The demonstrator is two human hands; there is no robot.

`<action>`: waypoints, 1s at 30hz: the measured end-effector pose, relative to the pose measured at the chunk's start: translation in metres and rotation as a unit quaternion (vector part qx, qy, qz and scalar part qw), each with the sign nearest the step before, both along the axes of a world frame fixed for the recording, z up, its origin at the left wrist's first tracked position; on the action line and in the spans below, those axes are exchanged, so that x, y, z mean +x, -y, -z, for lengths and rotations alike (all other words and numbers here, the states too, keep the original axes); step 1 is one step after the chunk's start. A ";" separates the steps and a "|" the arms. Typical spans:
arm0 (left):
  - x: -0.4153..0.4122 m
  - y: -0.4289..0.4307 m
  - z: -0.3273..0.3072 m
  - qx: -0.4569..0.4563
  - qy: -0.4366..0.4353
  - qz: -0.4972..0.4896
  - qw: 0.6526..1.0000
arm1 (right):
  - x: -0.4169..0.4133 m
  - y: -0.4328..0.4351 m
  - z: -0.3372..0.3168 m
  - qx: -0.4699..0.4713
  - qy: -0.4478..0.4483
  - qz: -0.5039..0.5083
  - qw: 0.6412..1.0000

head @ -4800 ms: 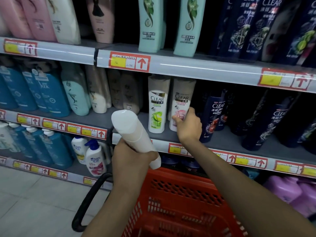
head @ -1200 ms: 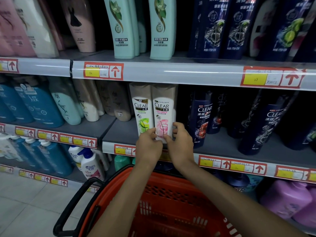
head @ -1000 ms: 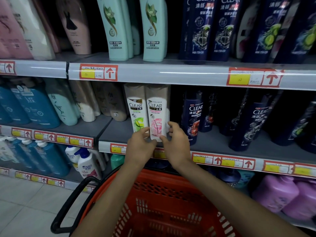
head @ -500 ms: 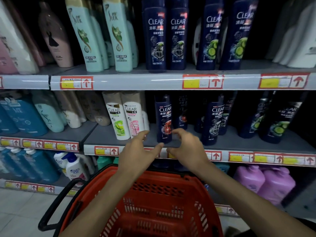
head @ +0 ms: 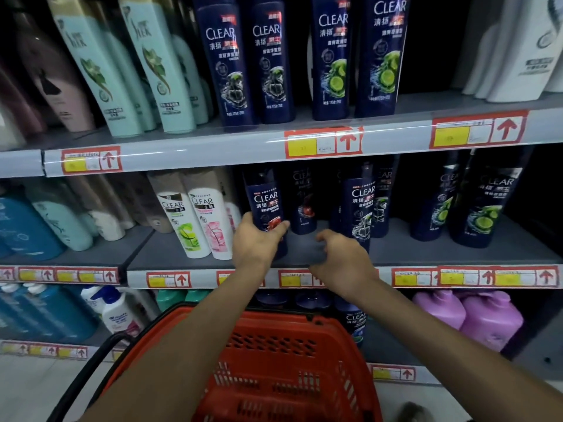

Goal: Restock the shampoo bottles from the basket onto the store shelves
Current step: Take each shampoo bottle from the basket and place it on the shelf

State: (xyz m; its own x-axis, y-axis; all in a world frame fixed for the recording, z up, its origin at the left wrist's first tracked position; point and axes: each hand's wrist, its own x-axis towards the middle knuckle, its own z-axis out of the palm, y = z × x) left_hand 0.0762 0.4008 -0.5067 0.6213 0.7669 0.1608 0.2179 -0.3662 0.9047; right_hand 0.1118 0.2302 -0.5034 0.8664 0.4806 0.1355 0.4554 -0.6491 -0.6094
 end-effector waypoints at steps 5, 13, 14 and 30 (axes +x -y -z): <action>-0.008 -0.004 0.001 0.011 0.024 -0.002 1.000 | -0.001 -0.011 0.003 -0.022 0.004 0.000 1.000; -0.064 -0.001 0.007 -0.044 0.136 0.024 0.989 | -0.002 -0.037 -0.001 -0.045 -0.010 0.008 0.999; -0.071 -0.001 0.005 -0.048 0.152 0.023 0.987 | 0.000 -0.041 -0.001 -0.044 -0.014 0.008 0.999; -0.129 -0.011 0.000 -0.073 0.195 0.058 0.976 | 0.024 -0.132 0.023 0.072 -0.021 0.099 0.992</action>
